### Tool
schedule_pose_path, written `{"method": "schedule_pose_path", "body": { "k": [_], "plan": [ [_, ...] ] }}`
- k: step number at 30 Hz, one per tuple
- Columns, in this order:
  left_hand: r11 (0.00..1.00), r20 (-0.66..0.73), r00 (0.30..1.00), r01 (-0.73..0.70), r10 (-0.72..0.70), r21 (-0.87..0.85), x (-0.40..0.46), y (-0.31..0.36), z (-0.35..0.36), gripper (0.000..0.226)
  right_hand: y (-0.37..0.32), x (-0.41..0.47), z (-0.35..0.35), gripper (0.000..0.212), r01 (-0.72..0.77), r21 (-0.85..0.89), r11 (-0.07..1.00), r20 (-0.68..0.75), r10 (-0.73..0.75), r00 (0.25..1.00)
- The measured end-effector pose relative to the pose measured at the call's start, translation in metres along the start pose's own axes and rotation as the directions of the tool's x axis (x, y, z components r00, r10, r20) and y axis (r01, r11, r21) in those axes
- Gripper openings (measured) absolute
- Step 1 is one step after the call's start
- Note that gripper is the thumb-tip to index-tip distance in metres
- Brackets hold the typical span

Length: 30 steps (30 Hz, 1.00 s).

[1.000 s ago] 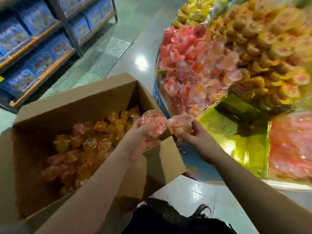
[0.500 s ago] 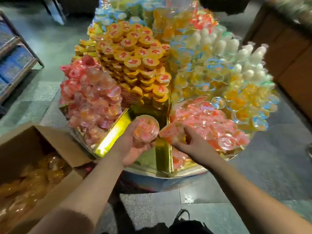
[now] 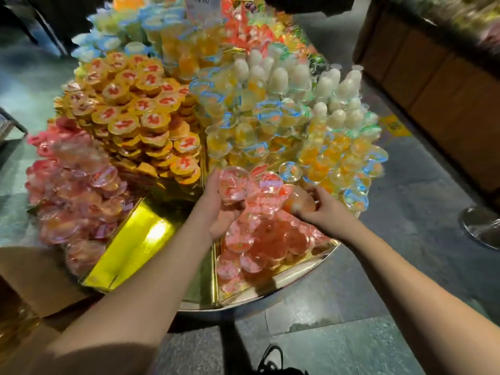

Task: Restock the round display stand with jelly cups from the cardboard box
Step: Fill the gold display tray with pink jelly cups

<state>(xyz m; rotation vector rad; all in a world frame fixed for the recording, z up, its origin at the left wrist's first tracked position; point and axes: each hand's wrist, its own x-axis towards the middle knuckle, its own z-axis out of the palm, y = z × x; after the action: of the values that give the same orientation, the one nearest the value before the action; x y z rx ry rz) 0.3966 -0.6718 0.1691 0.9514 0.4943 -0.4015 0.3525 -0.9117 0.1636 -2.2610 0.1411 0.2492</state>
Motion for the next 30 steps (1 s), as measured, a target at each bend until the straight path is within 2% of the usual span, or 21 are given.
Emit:
{"method": "schedule_pose_path", "body": {
  "k": [2,4,5,6,8,9,10,12,14,16,19,24,30],
  "plan": [
    [0.996,0.061,0.997,-0.053,0.049,0.073,0.014,0.001,0.005,0.047,0.002,0.017,-0.009,0.063,-0.001,-0.030,1.000,0.012,0.001,1.000],
    [0.935,0.036,0.987,-0.157,0.154,0.319,0.026,0.003,0.009,0.043,0.001,0.037,-0.014,0.065,0.002,-0.098,0.995,0.027,0.000,1.000],
    [0.834,0.019,0.971,-0.214,0.237,0.509,0.032,0.004,0.012,0.045,0.000,0.049,-0.016,0.066,0.015,-0.138,0.990,0.029,-0.011,1.000],
    [0.665,0.047,0.940,-0.274,0.338,0.695,0.039,0.004,0.014,0.048,0.001,0.061,-0.016,0.067,0.031,-0.183,0.983,0.036,-0.025,0.999],
    [0.234,0.203,0.849,-0.351,0.489,0.907,0.054,0.005,0.018,0.055,0.000,0.086,-0.015,0.068,0.057,-0.287,0.956,0.064,-0.040,0.997],
    [0.061,0.289,0.813,-0.368,0.505,0.928,0.063,0.004,0.019,0.058,-0.001,0.098,-0.014,0.068,0.064,-0.341,0.938,0.076,-0.040,0.996],
    [-0.067,0.353,0.800,-0.368,0.485,0.927,0.073,0.003,0.020,0.060,-0.002,0.109,-0.013,0.067,0.070,-0.390,0.918,0.088,-0.039,0.995],
    [-0.254,0.420,0.808,-0.340,0.413,0.905,0.091,-0.001,0.020,0.063,-0.004,0.128,-0.009,0.066,0.085,-0.462,0.883,0.116,-0.035,0.993],
    [-0.387,0.442,0.822,-0.301,0.358,0.872,0.105,-0.009,0.019,0.065,-0.006,0.146,-0.004,0.068,0.104,-0.539,0.836,0.150,-0.026,0.988],
    [-0.475,0.462,0.819,-0.275,0.340,0.836,0.116,-0.018,0.017,0.070,-0.007,0.161,0.002,0.069,0.135,-0.603,0.786,0.188,-0.024,0.982],
    [-0.544,0.471,0.826,-0.253,0.309,0.800,0.133,-0.028,0.011,0.077,-0.006,0.181,0.012,0.073,0.191,-0.635,0.749,0.230,-0.053,0.972],
    [-0.567,0.493,0.813,-0.259,0.310,0.782,0.147,-0.036,0.005,0.071,-0.008,0.200,0.024,0.074,0.255,-0.655,0.712,0.267,-0.098,0.959],
    [-0.539,0.482,0.814,-0.260,0.324,0.801,0.158,-0.041,0.003,0.064,-0.003,0.207,0.033,0.072,0.261,-0.673,0.692,0.273,-0.095,0.957]
  ]
}}
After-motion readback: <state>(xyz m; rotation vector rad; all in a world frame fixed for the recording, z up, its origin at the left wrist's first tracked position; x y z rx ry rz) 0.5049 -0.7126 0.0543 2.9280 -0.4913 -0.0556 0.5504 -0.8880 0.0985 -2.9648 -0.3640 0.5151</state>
